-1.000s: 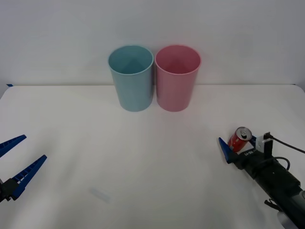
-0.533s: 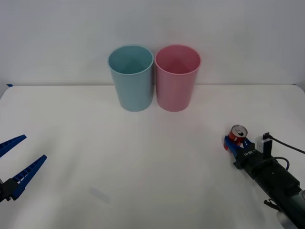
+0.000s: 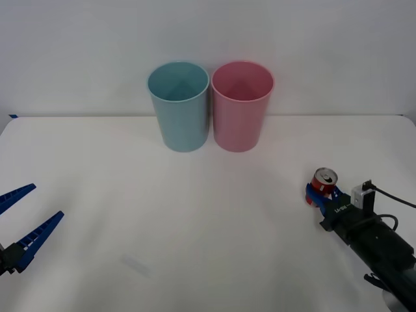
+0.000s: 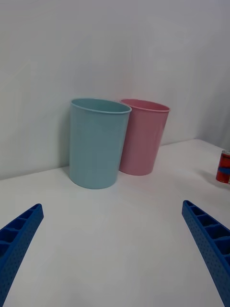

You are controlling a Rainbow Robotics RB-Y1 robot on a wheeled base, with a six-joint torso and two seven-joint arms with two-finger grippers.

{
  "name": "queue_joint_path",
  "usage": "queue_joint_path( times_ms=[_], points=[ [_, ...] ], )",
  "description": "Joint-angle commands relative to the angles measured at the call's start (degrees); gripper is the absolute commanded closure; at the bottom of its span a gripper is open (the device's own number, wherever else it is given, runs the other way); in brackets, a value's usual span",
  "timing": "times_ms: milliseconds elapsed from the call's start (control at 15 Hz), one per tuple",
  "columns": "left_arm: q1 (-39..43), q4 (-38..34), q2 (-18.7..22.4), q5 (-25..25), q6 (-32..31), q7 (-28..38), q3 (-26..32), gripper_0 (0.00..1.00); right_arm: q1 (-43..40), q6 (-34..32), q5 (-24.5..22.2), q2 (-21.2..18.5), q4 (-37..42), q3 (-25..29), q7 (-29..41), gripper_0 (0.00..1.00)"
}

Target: Grasp the object on the table and drop it into the matching bin: aluminum can to the light blue bin, PET bottle to the pink bin.

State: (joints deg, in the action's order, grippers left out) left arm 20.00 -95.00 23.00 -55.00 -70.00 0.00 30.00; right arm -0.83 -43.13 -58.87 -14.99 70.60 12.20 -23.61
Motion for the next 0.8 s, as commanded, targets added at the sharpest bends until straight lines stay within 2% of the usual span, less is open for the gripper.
queue_joint_path(
  times_ms=[67,333,667,800],
  points=[
    [0.00,0.00,0.00,0.00,0.00,0.00,0.00,0.00,-3.12,0.15,0.33,-1.35,5.42,-1.92,4.45,1.00],
    [0.00,0.00,0.00,0.00,0.00,0.00,0.00,0.00,-8.31,2.18,1.91,-5.49,15.71,-6.49,12.62,1.00],
    [0.00,0.00,0.00,0.00,0.00,0.00,0.00,0.00,-10.24,3.14,1.91,-8.83,24.23,-8.78,22.12,1.00],
    [0.00,0.00,0.00,0.00,0.00,0.00,0.00,0.00,-10.24,3.49,0.59,-9.35,27.48,-8.78,25.72,1.00]
  ],
)
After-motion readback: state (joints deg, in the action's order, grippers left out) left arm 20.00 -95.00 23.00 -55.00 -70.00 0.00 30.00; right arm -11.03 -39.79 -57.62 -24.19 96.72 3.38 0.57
